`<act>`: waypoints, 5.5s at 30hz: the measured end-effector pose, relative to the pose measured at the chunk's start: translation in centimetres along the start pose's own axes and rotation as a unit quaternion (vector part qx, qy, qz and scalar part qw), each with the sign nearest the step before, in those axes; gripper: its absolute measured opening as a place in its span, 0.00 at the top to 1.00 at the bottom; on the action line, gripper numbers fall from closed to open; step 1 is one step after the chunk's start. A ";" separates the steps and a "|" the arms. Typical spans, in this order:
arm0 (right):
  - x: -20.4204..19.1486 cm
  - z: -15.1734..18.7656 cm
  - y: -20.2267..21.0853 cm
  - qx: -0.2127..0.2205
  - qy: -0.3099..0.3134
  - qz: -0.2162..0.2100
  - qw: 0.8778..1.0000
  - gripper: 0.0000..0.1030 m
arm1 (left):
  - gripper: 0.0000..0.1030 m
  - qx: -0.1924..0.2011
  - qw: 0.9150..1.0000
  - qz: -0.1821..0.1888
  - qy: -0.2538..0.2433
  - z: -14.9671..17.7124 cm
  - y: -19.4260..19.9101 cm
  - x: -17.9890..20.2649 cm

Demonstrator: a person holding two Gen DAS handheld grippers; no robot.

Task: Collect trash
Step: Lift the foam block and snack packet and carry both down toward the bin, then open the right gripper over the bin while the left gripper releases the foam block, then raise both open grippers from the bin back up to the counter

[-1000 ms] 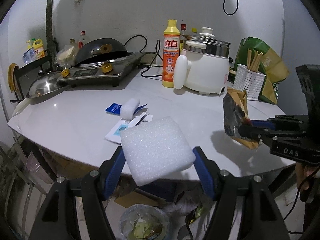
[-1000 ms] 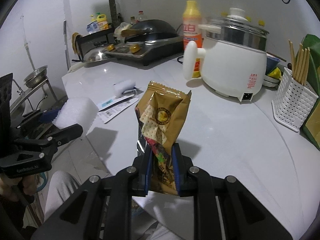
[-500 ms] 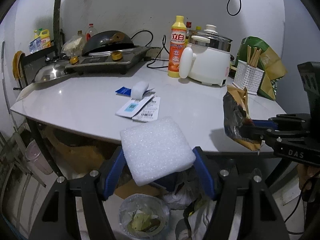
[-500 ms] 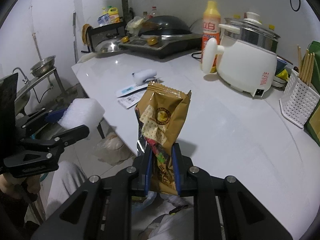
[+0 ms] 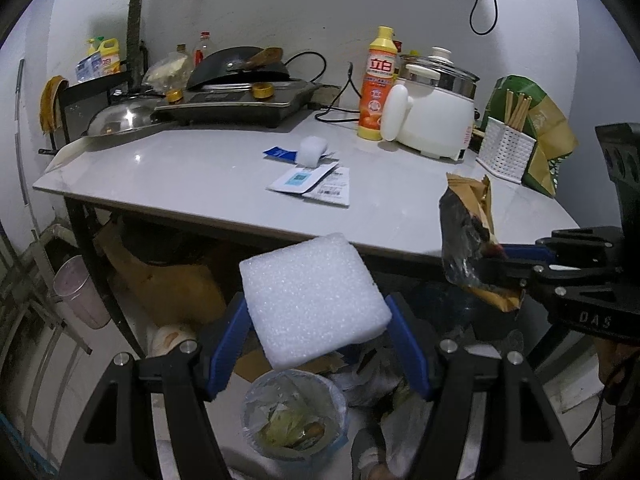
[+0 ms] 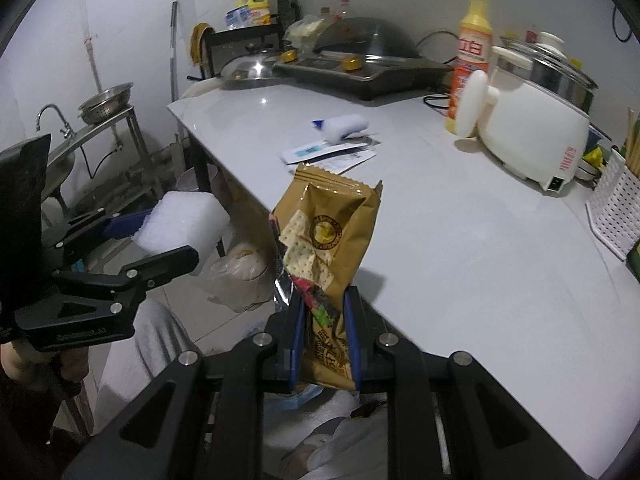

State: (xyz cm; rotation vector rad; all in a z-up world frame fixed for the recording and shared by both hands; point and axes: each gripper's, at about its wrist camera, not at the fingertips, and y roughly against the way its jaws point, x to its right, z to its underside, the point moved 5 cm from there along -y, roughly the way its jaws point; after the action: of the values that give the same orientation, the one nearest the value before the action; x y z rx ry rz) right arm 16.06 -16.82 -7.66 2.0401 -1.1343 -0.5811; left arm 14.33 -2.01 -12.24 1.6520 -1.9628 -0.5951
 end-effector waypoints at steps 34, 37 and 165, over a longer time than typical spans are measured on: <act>-9.0 4.8 -13.2 -0.139 0.059 -0.044 0.988 0.83 | 0.33 -0.056 0.993 -0.024 0.103 8.8 -3.6 -10.5; -9.3 5.4 -15.1 -0.158 0.053 -0.048 0.985 0.83 | 0.33 -0.066 0.991 -0.023 0.112 9.4 -4.6 -11.3; -4.1 5.5 -8.7 -0.094 -0.031 -0.057 0.993 0.36 | 0.26 -0.088 0.994 -0.031 0.064 7.0 -1.2 -4.7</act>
State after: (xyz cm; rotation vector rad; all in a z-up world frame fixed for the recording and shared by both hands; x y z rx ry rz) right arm 14.89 -12.30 -17.71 1.9440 -0.9633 -0.7827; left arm 11.50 2.54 -18.88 1.6058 -1.7230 -0.6490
